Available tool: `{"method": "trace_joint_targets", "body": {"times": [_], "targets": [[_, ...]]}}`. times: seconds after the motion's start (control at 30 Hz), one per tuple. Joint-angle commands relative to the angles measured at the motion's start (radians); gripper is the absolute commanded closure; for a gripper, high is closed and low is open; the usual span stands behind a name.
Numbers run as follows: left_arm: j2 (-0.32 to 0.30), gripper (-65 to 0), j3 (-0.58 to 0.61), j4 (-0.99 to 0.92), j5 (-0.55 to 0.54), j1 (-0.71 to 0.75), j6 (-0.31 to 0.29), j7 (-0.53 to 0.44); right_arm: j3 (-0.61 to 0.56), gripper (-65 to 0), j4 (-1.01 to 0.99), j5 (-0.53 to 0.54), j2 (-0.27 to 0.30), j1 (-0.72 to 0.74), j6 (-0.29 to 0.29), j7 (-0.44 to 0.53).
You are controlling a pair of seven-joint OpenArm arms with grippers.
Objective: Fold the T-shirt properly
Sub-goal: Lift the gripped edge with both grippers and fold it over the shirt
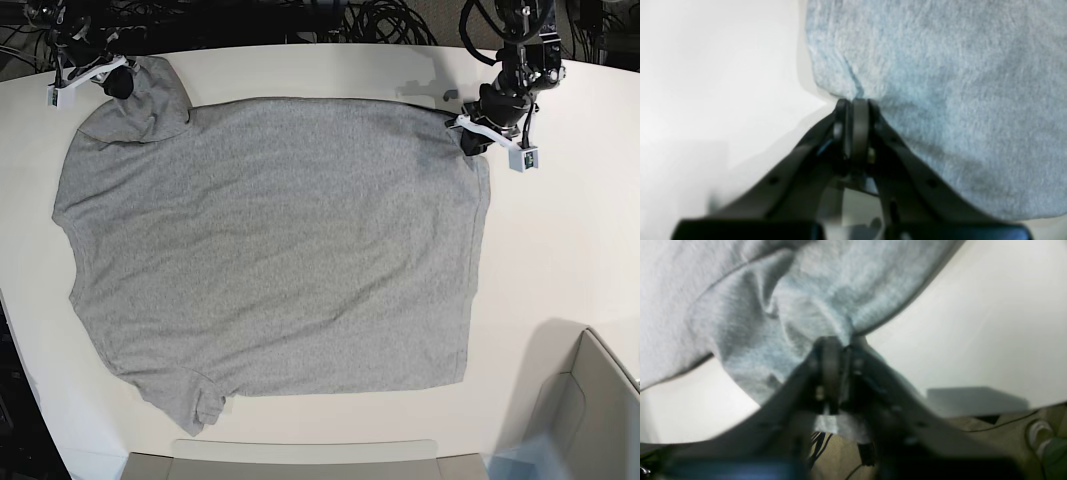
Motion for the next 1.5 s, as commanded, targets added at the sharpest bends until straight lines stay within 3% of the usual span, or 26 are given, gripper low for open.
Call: {"method": "trace_joint_targets", "body": {"times": [0.0, 0.13, 0.33, 0.73, 1.23, 1.47], "targets": [[-0.003, 0.0, -0.03, 0.002, 0.023, 0.02, 0.022, 0.061, 0.003, 0.0, 0.003, -0.034, 0.007, -0.018, -0.004, -0.045], [-0.003, 0.0, -0.117, 0.052, 0.022, 0.049, 0.022, 0.07, 0.023, 0.0, 0.067, -0.034, 0.006, -0.052, -0.004, -0.043], [-0.003, 0.0, -0.142, 0.152, 0.022, 0.106, 0.022, 0.071, 0.099, 0.0, 0.201, -0.034, -0.043, -0.082, -0.004, -0.045], [-0.003, 0.0, -0.146, 0.255, 0.022, 0.107, 0.022, 0.073, 0.146, 0.0, 0.327, -0.032, -0.045, -0.093, -0.004, -0.045], [-0.003, 0.0, -0.146, 0.258, 0.028, 0.023, 0.028, 0.076, 0.138, 0.0, 0.356, -0.039, -0.016, 0.037, -0.004, -0.054], [-0.003, 0.0, -0.146, 0.255, 0.031, -0.117, 0.028, 0.217, 0.077, 0.0, 0.357, -0.126, 0.017, 0.142, -0.004, -0.095]]}}
